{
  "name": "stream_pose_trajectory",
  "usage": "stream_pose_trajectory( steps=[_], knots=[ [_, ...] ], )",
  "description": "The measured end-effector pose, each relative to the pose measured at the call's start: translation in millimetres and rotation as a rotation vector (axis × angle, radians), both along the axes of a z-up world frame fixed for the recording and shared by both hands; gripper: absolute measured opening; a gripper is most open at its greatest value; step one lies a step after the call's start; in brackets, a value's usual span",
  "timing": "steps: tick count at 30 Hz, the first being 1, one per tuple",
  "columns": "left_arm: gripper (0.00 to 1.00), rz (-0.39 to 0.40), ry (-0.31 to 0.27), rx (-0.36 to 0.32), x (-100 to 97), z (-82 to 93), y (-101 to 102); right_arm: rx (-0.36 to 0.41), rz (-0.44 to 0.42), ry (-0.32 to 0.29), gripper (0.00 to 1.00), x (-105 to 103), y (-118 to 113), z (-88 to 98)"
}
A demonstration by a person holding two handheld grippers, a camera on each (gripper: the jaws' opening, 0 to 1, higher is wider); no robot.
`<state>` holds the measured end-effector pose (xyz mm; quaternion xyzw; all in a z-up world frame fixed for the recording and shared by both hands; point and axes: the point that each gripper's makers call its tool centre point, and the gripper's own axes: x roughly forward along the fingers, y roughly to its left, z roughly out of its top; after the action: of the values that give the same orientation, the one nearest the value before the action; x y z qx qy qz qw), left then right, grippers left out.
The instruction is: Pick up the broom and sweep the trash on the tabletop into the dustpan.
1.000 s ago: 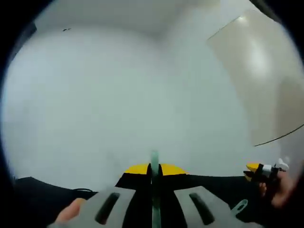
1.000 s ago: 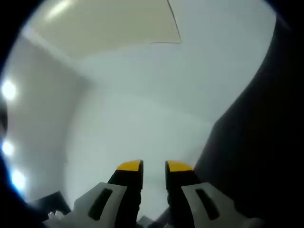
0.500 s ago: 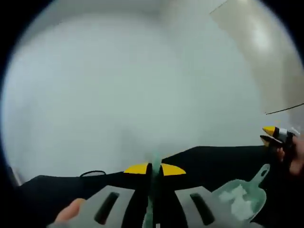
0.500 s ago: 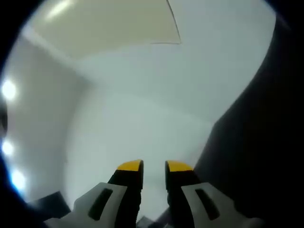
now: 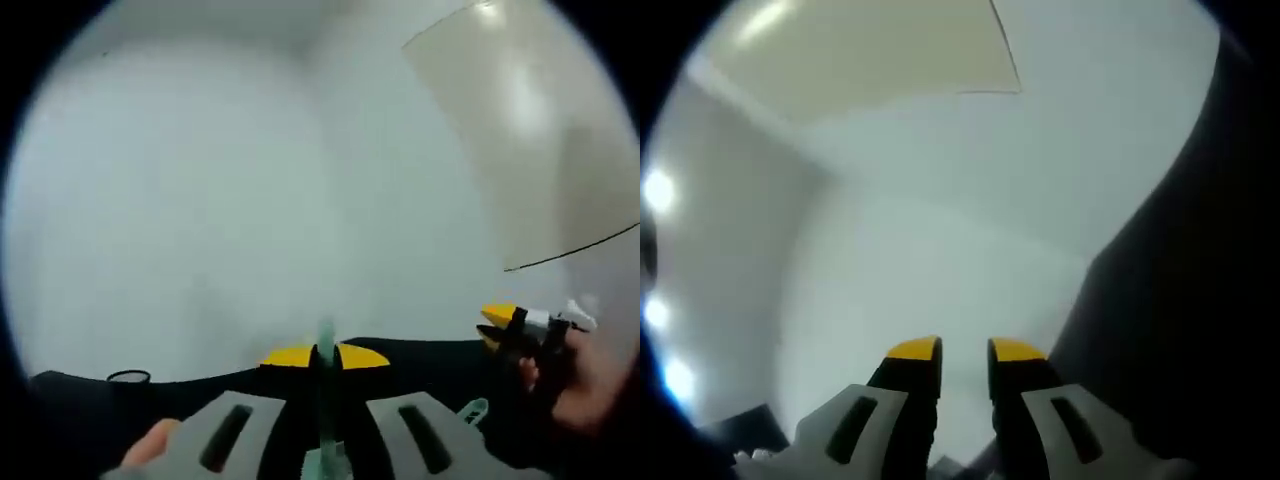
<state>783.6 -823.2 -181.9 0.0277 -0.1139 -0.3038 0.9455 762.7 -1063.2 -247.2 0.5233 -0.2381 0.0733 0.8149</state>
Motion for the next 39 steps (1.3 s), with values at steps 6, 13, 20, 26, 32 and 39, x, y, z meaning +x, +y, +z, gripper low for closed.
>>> stream_pose_trajectory(
  steps=[6,13,20,26,32,39],
  knots=[
    [0.04,0.047,-0.067,-0.011,3.2,28.7,31,-0.001,0.005,0.002,0.2,0,2,0.2],
    [0.04,0.104,-0.061,-0.063,28.1,37.4,76,-0.003,0.004,0.006,0.2,1,3,-0.6],
    [0.04,0.191,-0.014,0.019,53.9,-0.8,87,-0.002,0.003,0.006,0.2,0,3,-0.6],
    [0.05,0.166,0.033,0.025,63.4,-16.4,67,-0.002,0.003,0.005,0.2,1,1,-1.0],
    [0.05,0.093,0.012,0.044,37.8,-11.3,27,0.0,0.0,0.0,0.2,0,1,-0.5],
    [0.05,0.037,-0.001,-0.027,21.4,6.9,-3,0.002,0.0,-0.002,0.2,1,-1,-1.1]
  ],
)
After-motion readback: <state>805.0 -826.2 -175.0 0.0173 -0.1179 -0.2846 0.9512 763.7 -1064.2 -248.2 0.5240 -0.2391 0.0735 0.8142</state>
